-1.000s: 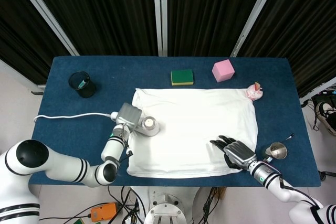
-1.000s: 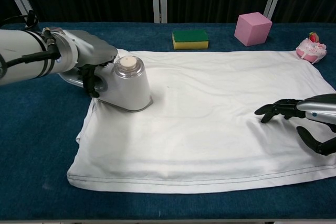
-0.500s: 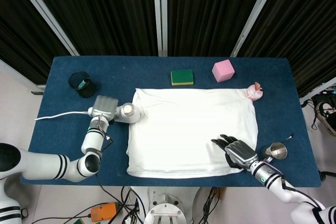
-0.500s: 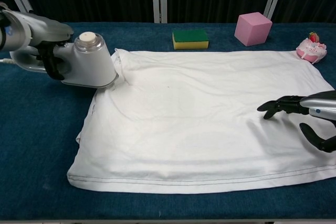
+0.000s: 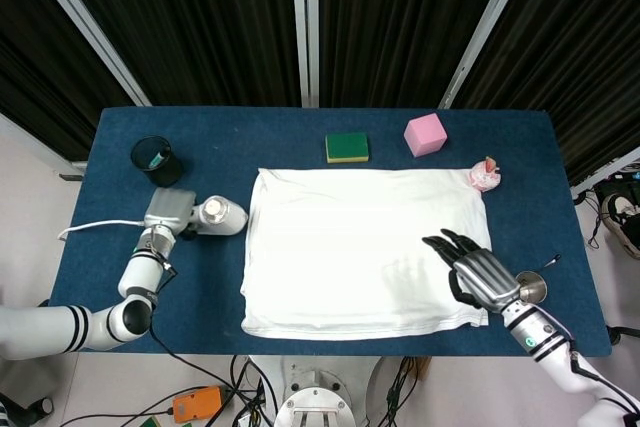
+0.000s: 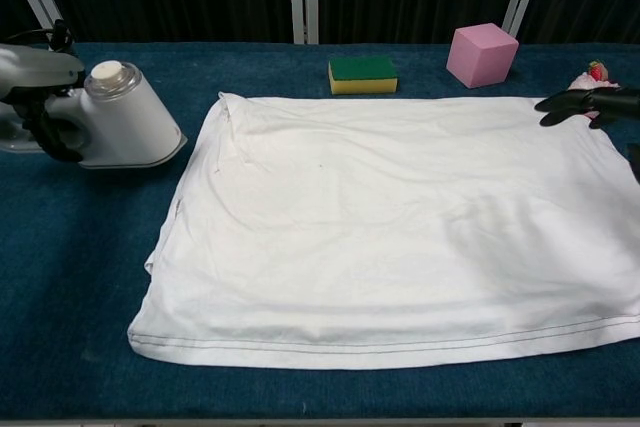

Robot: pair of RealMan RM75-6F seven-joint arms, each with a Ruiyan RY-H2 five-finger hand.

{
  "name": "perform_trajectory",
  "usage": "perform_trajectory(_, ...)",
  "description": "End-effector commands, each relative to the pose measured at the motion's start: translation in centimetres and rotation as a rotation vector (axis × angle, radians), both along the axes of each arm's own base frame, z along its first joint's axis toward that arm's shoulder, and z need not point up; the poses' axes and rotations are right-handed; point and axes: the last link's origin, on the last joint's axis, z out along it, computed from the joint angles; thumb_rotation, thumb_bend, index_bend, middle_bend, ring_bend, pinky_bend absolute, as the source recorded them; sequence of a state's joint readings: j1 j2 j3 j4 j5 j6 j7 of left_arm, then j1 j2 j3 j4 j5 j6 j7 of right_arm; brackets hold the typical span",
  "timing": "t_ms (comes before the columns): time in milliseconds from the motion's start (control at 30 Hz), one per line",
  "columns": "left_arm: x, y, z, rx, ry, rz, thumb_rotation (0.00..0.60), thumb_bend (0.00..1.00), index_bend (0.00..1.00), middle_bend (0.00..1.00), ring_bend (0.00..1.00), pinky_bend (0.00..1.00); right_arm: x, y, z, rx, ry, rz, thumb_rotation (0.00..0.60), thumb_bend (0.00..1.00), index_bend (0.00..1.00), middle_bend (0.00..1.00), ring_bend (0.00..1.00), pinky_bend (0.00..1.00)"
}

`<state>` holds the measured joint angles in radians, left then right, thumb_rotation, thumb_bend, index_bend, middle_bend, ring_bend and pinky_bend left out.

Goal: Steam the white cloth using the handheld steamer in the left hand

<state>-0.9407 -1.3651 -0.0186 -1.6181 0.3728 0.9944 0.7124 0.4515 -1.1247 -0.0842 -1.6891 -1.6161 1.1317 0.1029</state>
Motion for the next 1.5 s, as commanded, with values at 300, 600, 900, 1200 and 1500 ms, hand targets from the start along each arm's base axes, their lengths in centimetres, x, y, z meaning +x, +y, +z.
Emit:
perform_trajectory(300,-0.9,-0.7,-0.1,-0.016,0.049,0.004,0.6,0.15,0.37,0.43,0.36,0.38,-1.2,0.5,3.0,-0.095,-0.051,-0.047,0.6,0.98,0.1,0.17,0.08,0.19)
perform_trajectory(600,-0.6,-1.9,1.3,0.025,0.027,-0.035,0.6,0.02,0.0,0.0,0.0,0.15,-1.4,0.6,3.6,-0.115,-0.062,-0.049,0.6,0.97,0.1,0.17,0.08,0.19)
perform_trajectory(900,-1.1,-4.2,5.1,0.132,-0.104,-0.055,0.6,0.0,0.0,0.0,0.0,0.07,-2.1,0.5,5.3,-0.162,-0.066,-0.074,0.6,0.95,0.1,0.17,0.08,0.19)
perform_trajectory(1200,-6.4,-8.5,12.2,0.439,-0.285,-0.11,0.6,0.0,0.05,0.12,0.09,0.06,-4.6,0.4,10.8,-0.308,-0.048,-0.176,0.6,0.29,0.05,0.17,0.08,0.19)
perform_trajectory(1500,-12.7,-14.9,16.5,0.559,-0.324,-0.111,0.6,0.0,0.06,0.05,0.01,0.0,-6.4,2.2,14.0,-0.422,-0.042,-0.222,0.6,0.11,0.0,0.07,0.0,0.08)
